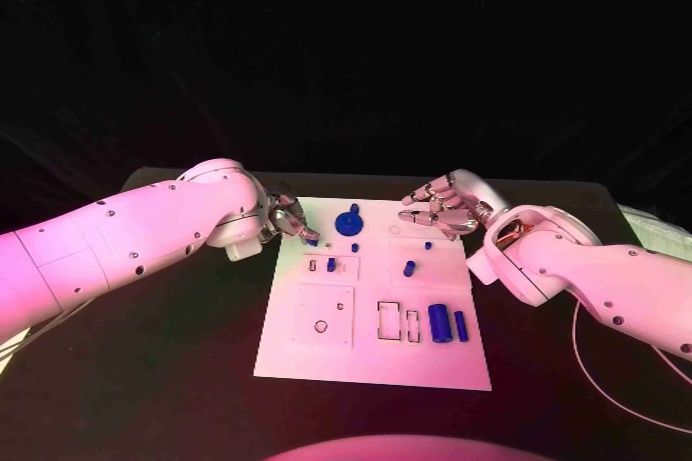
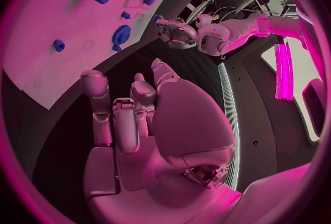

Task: Assemble the parts on the task board

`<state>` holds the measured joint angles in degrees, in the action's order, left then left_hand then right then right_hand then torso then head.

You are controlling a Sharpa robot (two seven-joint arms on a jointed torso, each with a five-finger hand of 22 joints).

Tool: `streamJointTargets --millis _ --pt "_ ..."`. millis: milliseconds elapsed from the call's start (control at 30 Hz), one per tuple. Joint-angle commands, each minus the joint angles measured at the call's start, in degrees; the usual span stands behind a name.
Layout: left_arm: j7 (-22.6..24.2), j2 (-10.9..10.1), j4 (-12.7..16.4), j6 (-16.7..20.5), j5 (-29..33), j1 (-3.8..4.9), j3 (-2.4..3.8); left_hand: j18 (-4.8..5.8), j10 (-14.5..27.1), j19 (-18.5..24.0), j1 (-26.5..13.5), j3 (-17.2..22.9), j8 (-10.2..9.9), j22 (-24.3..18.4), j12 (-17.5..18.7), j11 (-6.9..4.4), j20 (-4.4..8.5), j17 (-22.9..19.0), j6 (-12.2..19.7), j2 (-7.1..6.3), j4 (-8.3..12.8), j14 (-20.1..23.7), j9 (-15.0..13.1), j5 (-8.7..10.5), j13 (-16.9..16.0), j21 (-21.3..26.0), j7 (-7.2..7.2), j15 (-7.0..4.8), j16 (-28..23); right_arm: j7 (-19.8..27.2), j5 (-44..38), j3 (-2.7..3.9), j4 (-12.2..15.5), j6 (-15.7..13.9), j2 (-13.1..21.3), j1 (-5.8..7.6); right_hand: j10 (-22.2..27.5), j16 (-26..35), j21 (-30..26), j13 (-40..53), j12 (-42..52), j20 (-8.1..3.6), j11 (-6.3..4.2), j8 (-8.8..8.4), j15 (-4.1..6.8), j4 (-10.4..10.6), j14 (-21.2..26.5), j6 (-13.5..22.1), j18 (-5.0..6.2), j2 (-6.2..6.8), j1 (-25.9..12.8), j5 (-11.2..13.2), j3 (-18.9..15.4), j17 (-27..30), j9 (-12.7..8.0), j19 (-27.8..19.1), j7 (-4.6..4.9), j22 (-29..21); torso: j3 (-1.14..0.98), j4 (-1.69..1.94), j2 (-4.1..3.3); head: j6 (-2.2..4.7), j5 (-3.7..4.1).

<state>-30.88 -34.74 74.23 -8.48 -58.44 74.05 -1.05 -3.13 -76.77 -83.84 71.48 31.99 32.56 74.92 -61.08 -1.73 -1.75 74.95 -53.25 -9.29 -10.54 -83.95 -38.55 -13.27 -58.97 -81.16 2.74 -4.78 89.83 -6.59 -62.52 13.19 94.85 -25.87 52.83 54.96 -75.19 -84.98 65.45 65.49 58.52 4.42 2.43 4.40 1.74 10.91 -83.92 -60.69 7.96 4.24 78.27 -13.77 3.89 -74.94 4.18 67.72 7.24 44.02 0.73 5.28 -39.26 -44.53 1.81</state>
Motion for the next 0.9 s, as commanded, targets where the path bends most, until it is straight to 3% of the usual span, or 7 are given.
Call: streamJointTargets --millis 33,333,900 --pt "2.58 -0.53 1.07 2.65 -2.25 -0.62 -0.09 0.41 -0.4 -0.65 -0.38 8.63 0.15 5.72 -0.38 0.15 0.04 15.05 -0.47 0.25 8.32 -6.05 -0.09 -0.16 -0.08 -0.2 0.0 0.07 0.17 0.62 -0.04 -0.01 0.04 0.77 0.02 -0.1 0.4 0.12 -0.35 -0.04 -0.24 0.09 -0.08 0.03 -0.04 0.31 -4.17 -0.18 0.49 -0.16 -0.35 -0.21 -0.09 -6.95 -0.05 -0.47 0.04 -0.05 0.08 0.06 0.0 -0.14 -0.02" --pt "2.54 -0.85 1.55 0.77 -3.69 -1.86 -0.34 0.42 -0.53 -0.69 -0.43 8.73 0.16 5.78 -0.55 0.13 0.05 15.05 -0.56 0.11 8.49 -6.05 -0.09 -0.18 -0.23 -0.25 -0.02 0.06 0.17 0.68 -0.04 -0.04 0.0 0.81 -0.02 -0.24 0.4 0.12 -0.35 -0.04 -0.24 0.09 -0.08 0.03 -0.04 0.31 -4.17 -0.18 0.49 -0.16 -0.35 -0.21 -0.09 -6.95 -0.05 -0.47 0.04 -0.05 0.08 -0.12 -0.12 -0.32 -0.22" --pt "-0.99 -0.54 1.3 -5.21 -5.11 -2.2 -0.44 0.41 -0.68 -0.65 -0.51 8.95 0.11 5.74 -0.59 0.09 0.06 15.05 -0.8 -0.32 8.98 -6.05 -0.02 -0.26 -0.25 -0.18 -0.05 0.06 0.17 0.7 -0.04 -0.04 0.01 0.86 -0.05 -0.35 0.45 0.15 -0.46 -0.15 -0.34 0.09 -0.09 0.03 -0.04 0.37 -4.17 -0.19 0.52 -0.17 -0.36 -0.28 -0.09 -6.93 -0.04 -0.54 0.04 -0.21 0.04 -0.07 -0.06 -0.81 -0.47"
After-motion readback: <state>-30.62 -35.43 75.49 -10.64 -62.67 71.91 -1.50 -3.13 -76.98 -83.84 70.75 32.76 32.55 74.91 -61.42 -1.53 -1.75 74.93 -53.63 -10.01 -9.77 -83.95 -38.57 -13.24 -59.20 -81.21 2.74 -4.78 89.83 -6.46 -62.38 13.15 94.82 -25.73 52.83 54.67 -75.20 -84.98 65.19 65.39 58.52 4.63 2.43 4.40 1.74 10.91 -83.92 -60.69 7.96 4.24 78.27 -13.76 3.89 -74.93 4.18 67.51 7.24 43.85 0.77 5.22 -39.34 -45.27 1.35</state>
